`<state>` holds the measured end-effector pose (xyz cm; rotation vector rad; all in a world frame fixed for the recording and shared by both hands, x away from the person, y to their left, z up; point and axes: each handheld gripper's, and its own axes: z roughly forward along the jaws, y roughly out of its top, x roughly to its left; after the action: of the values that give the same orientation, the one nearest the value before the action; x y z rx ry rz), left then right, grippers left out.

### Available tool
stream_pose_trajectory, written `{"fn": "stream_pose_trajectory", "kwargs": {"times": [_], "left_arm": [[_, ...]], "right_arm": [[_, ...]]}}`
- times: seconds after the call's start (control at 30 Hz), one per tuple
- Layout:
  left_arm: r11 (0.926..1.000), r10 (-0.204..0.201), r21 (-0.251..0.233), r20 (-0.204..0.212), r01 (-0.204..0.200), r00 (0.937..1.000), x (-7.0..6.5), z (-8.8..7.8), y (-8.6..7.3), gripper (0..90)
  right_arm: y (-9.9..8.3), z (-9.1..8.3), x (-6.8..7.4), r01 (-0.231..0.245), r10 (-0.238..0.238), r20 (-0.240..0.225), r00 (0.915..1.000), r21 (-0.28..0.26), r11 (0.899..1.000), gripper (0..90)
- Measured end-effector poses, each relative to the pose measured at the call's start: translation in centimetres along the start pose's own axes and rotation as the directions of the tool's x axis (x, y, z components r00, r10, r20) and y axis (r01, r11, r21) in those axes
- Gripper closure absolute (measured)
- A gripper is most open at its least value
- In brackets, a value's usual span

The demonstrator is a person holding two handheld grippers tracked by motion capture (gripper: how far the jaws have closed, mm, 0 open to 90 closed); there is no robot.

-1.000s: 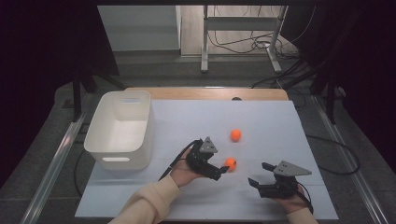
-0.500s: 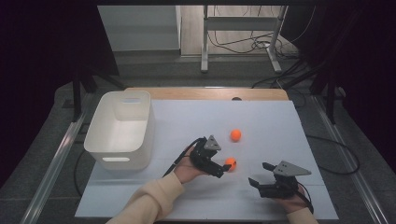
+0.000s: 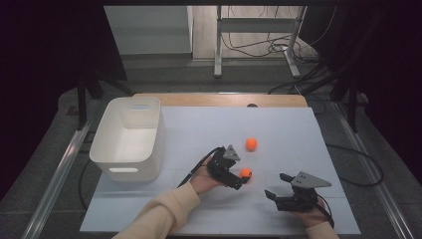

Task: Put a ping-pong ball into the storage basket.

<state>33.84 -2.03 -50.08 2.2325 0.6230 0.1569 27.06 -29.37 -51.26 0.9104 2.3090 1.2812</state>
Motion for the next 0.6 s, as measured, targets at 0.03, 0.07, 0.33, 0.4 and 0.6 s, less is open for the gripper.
{"fn": "stream_pose_trajectory", "kwargs": {"times": [0.03,0.07,0.33,0.4,0.6], "left_arm": [[1.0000,0.001,0.000,0.000,-0.001,1.0000,0.0,0.1,0.0,8.4],[1.0000,0.002,0.002,0.001,-0.002,1.0000,-0.1,0.2,0.0,8.4],[0.9996,0.016,0.023,0.017,-0.017,0.9997,-0.1,0.9,0.1,8.5],[0.9990,0.026,0.034,0.028,-0.027,0.9993,0.0,1.1,0.2,8.6],[0.9964,0.051,0.065,0.042,-0.053,0.9978,0.1,1.9,0.2,8.9]], "right_arm": [[0.0,0.0,0.0,-0.001,0.001,-0.002,1.0000,-0.003,1.000,16.9],[0.0,0.0,0.0,-0.001,0.001,-0.001,1.0000,-0.005,1.000,16.9],[0.0,0.0,0.0,-0.001,0.001,-0.002,1.0000,-0.004,1.000,16.9],[0.0,0.0,0.0,0.001,-0.001,-0.003,1.0000,-0.004,1.000,16.8],[0.0,0.0,0.0,0.000,0.000,-0.002,1.0000,-0.005,1.000,16.8]]}}
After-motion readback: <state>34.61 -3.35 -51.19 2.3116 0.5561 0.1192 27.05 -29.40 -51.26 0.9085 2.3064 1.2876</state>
